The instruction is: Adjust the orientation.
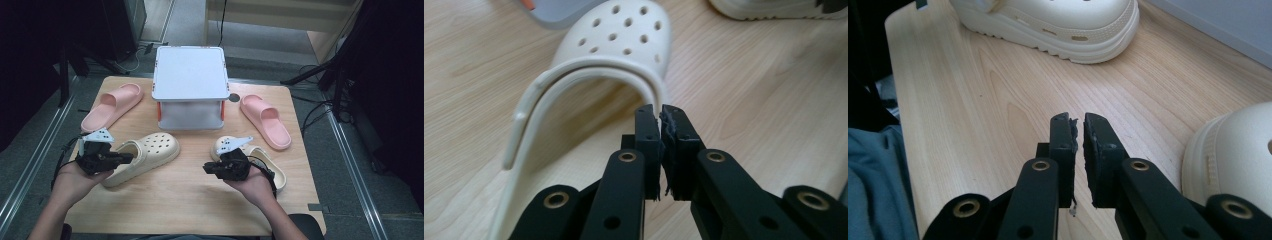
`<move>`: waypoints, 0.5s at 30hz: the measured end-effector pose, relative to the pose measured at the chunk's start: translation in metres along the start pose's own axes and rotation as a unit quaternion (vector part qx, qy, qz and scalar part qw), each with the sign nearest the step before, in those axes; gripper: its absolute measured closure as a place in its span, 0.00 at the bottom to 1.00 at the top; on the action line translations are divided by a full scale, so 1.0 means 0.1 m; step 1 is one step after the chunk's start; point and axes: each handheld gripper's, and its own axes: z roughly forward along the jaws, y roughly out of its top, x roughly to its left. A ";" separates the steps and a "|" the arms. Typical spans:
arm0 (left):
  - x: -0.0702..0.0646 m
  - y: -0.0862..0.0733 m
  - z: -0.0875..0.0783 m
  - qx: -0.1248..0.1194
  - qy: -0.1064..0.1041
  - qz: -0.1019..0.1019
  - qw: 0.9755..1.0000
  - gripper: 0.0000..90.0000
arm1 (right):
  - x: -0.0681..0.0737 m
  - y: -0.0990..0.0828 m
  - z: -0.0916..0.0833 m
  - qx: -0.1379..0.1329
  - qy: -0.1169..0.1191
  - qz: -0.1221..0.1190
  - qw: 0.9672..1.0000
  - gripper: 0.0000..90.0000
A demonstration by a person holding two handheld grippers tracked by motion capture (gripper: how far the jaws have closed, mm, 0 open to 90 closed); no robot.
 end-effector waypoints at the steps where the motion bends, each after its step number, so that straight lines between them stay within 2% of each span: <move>1: 0.04 -0.02 0.01 0.003 0.004 -0.005 1.000 0.97 | 0.02 0.01 0.02 0.006 -0.001 -0.006 1.000 0.98; 5: 0.10 -0.05 0.05 0.009 0.015 0.000 1.000 0.99 | 0.05 0.03 0.04 0.005 -0.006 -0.014 1.000 1.00; 6: 0.11 -0.06 0.08 0.012 0.011 -0.006 1.000 0.99 | 0.06 0.04 0.05 0.001 -0.006 -0.013 1.000 1.00; 8: 0.15 -0.07 0.14 0.020 0.007 -0.001 1.000 1.00 | 0.08 0.06 0.07 -0.007 -0.006 -0.014 1.000 1.00; 11: 0.20 -0.09 0.24 0.029 -0.006 -0.007 1.000 1.00 | 0.13 0.11 0.15 -0.015 0.002 -0.016 1.000 1.00; 15: 0.22 -0.12 0.32 0.036 -0.013 -0.015 0.999 1.00 | 0.17 0.13 0.22 -0.018 0.001 -0.024 1.000 1.00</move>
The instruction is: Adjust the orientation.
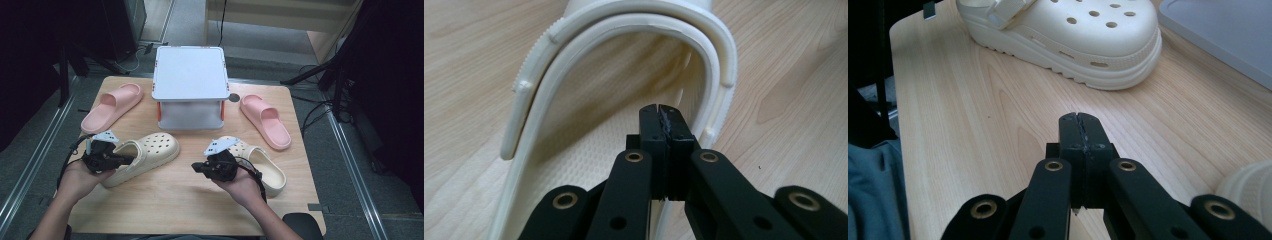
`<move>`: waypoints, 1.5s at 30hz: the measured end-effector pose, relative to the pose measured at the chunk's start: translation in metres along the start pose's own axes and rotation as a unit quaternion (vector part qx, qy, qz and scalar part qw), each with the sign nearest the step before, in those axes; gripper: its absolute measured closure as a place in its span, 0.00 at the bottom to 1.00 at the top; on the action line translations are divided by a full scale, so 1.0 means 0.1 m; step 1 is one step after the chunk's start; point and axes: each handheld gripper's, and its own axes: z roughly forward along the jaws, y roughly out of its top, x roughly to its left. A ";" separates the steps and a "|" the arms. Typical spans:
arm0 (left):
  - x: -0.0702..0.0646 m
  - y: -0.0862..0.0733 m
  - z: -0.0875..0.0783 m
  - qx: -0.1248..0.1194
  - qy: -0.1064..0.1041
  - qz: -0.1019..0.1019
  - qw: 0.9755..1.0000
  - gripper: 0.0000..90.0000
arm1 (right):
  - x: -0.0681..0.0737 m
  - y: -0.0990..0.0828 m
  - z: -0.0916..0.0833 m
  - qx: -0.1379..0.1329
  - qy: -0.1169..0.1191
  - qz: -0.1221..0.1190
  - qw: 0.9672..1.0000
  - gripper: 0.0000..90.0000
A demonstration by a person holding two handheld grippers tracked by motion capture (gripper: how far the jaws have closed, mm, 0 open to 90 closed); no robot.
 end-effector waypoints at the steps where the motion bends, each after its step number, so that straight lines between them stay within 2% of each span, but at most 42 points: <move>1: 0.00 0.00 0.01 0.002 0.000 0.000 1.000 1.00 | 0.01 0.00 0.02 0.001 0.001 -0.002 1.000 1.00; 4: -0.01 0.01 0.04 0.008 -0.005 0.002 1.000 1.00 | 0.03 0.00 0.06 0.007 -0.001 -0.009 1.000 1.00; 8: -0.03 0.02 0.05 0.008 -0.011 0.003 1.000 1.00 | 0.00 0.00 0.06 0.006 -0.004 -0.002 1.000 1.00; 16: -0.20 0.07 0.07 -0.003 -0.028 0.020 0.999 1.00 | -0.02 0.00 0.06 0.006 -0.007 0.002 1.000 1.00; 20: -0.29 0.12 0.10 -0.002 -0.022 0.026 0.999 1.00 | -0.03 -0.01 0.05 0.008 -0.013 0.002 1.000 1.00; 27: -0.36 0.18 0.15 -0.006 -0.024 0.025 0.999 1.00 | -0.05 -0.01 0.04 0.006 -0.017 0.006 1.000 1.00; 28: -0.39 0.21 0.17 -0.016 -0.030 0.017 0.999 1.00 | -0.05 -0.01 0.04 0.006 -0.018 0.008 1.000 1.00; 29: -0.39 0.21 0.17 -0.016 -0.030 0.017 0.999 1.00 | -0.05 -0.01 0.04 0.006 -0.018 0.008 1.000 1.00; 31: -0.42 0.24 0.17 -0.028 -0.047 0.000 0.999 1.00 | -0.05 -0.01 0.04 0.006 -0.019 0.009 1.000 1.00; 34: -0.52 0.29 0.22 -0.032 -0.056 0.012 0.998 1.00 | -0.06 -0.01 0.04 0.004 -0.021 0.008 1.000 1.00; 38: -0.60 0.34 0.29 -0.031 -0.063 0.019 0.997 1.00 | -0.06 -0.02 0.03 0.003 -0.024 0.009 1.000 1.00; 42: -0.64 0.36 0.32 -0.027 -0.064 0.028 0.997 1.00 | -0.06 -0.02 0.03 0.003 -0.025 0.009 1.000 1.00; 45: -0.64 0.36 0.28 -0.026 -0.061 0.027 0.997 1.00 | -0.07 -0.02 0.02 0.002 -0.026 0.011 1.000 1.00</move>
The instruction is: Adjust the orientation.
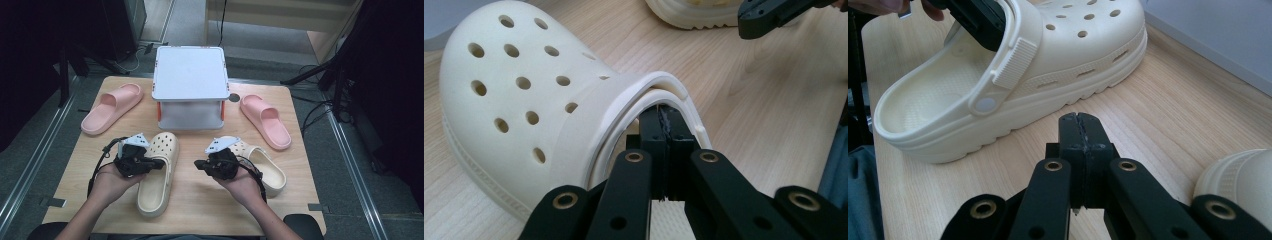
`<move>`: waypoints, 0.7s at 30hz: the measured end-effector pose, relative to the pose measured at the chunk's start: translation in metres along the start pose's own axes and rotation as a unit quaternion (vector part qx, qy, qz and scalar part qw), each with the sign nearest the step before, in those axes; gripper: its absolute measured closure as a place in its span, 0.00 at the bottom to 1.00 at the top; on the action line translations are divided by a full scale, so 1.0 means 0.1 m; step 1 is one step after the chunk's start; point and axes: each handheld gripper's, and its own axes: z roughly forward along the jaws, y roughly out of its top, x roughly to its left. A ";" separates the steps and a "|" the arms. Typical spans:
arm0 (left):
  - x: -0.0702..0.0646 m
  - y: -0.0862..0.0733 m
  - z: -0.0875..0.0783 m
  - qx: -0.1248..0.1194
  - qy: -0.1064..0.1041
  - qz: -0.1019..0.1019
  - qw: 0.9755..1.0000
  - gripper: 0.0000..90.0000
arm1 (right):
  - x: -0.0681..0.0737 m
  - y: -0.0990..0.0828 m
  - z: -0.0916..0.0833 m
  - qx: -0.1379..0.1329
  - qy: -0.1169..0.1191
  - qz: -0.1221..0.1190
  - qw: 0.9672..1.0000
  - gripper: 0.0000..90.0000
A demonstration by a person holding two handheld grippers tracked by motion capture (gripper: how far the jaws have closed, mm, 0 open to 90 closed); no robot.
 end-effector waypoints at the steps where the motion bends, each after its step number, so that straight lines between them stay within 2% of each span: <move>1: 0.00 0.00 -0.04 -0.002 0.000 -0.003 1.000 1.00 | 0.00 0.00 0.00 -0.001 0.001 0.002 1.000 1.00; 3: -0.02 0.00 -0.19 -0.012 0.001 -0.003 1.000 0.99 | -0.03 0.00 0.00 -0.005 -0.001 0.005 1.000 1.00; 4: -0.02 0.00 -0.19 -0.012 0.001 -0.003 1.000 0.99 | -0.03 0.00 0.00 -0.005 -0.001 0.005 1.000 1.00; 5: -0.01 -0.01 -0.30 -0.023 0.006 -0.001 1.000 0.99 | -0.03 0.00 0.00 -0.005 -0.001 0.008 1.000 1.00; 7: 0.02 -0.03 -0.37 -0.031 0.014 -0.006 0.999 0.99 | -0.05 0.01 0.01 -0.012 -0.001 0.012 1.000 1.00; 9: 0.13 -0.08 -0.41 -0.025 0.039 -0.017 0.999 0.99 | -0.05 0.03 0.03 -0.016 -0.001 0.012 1.000 1.00; 10: 0.17 -0.10 -0.41 -0.019 0.043 -0.022 0.999 0.99 | -0.03 0.04 0.05 -0.019 0.001 0.013 1.000 0.99; 12: 0.28 -0.16 -0.38 -0.017 0.039 -0.040 0.998 0.99 | 0.01 0.07 0.10 -0.021 0.002 0.008 1.000 0.99; 13: 0.36 -0.20 -0.34 -0.006 0.044 -0.045 0.998 0.99 | 0.03 0.08 0.12 -0.022 0.007 0.007 1.000 0.99; 15: 0.44 -0.25 -0.29 0.005 0.049 -0.057 0.997 0.99 | 0.12 0.13 0.23 -0.017 0.013 -0.001 1.000 0.99; 16: 0.47 -0.26 -0.27 0.011 0.049 -0.060 0.997 0.99 | 0.12 0.13 0.23 -0.017 0.013 -0.001 1.000 0.99; 17: 0.52 -0.30 -0.22 0.025 0.052 -0.066 0.996 0.99 | 0.16 0.15 0.28 -0.017 0.019 0.000 1.000 0.99; 18: 0.52 -0.30 -0.22 0.025 0.052 -0.066 0.996 0.99 | 0.16 0.15 0.28 -0.017 0.019 0.000 1.000 0.99; 21: 0.55 -0.34 -0.10 0.057 0.049 -0.064 0.995 0.99 | 0.24 0.14 0.34 -0.010 0.027 -0.004 1.000 0.98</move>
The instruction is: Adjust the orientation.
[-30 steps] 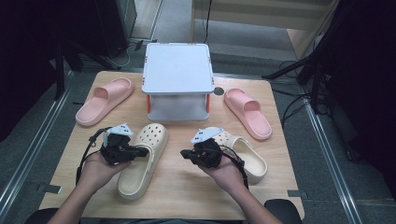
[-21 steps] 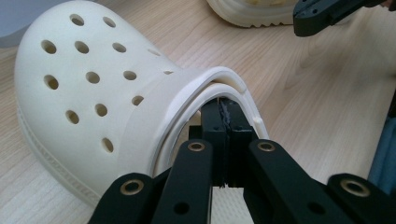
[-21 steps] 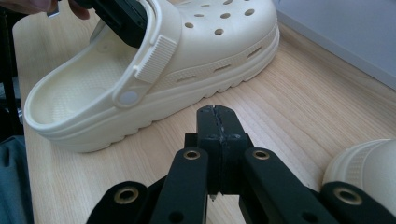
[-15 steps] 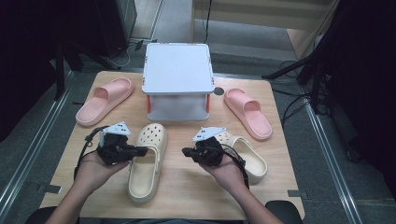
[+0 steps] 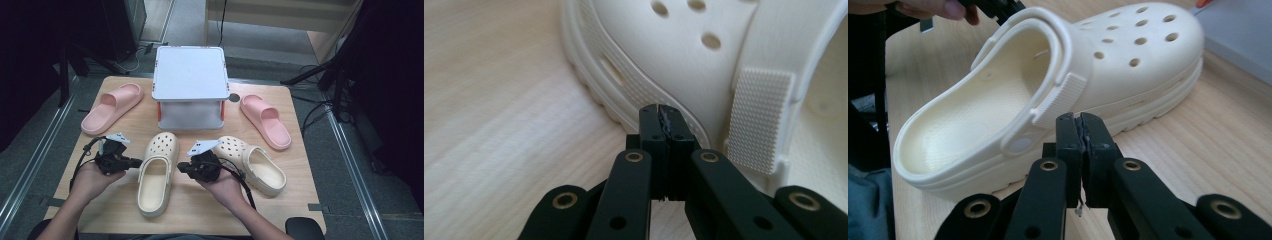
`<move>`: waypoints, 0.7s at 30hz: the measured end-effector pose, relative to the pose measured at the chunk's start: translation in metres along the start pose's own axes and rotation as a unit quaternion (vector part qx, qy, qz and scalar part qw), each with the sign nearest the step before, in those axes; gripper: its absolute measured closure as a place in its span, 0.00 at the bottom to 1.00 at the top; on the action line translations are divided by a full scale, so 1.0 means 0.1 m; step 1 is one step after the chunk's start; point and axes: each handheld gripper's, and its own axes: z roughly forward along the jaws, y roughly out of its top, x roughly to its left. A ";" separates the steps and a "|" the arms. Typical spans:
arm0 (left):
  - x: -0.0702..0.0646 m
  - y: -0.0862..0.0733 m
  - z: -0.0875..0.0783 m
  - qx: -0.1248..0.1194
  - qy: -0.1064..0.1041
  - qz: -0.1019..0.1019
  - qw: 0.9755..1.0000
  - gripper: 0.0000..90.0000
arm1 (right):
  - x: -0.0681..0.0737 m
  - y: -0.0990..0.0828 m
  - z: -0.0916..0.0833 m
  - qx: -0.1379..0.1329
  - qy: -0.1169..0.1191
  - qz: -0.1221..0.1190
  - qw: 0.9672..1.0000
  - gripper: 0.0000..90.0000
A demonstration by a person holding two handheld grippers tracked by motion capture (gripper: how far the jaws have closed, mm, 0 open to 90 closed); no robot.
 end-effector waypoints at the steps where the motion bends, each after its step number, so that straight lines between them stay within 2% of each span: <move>1: -0.01 0.00 0.03 0.005 0.001 0.003 1.000 0.99 | 0.00 0.00 0.00 0.000 0.000 0.000 1.000 0.98; 2: -0.02 0.00 0.03 0.006 0.004 0.002 1.000 0.99 | 0.01 0.00 0.01 0.001 0.000 -0.001 1.000 0.98; 3: -0.01 0.00 0.03 0.004 -0.001 0.000 1.000 1.00 | 0.02 -0.01 0.01 0.000 0.000 -0.003 1.000 0.98; 4: 0.01 -0.01 0.04 -0.003 -0.017 -0.011 1.000 1.00 | 0.03 -0.03 0.02 -0.001 0.004 0.004 1.000 0.97; 7: -0.02 -0.02 0.08 0.005 -0.029 -0.007 1.000 1.00 | 0.05 -0.03 0.03 0.000 0.007 0.003 1.000 0.96; 10: -0.07 0.00 0.10 0.008 -0.025 0.003 1.000 1.00 | 0.07 -0.02 0.03 -0.004 0.006 -0.005 1.000 0.95; 17: -0.14 0.02 0.15 0.011 -0.030 -0.003 0.999 1.00 | 0.02 -0.03 0.02 -0.004 0.003 -0.002 1.000 0.96; 21: -0.16 0.04 0.18 0.013 -0.035 0.005 0.999 1.00 | -0.01 -0.04 -0.01 -0.002 -0.003 0.003 1.000 0.96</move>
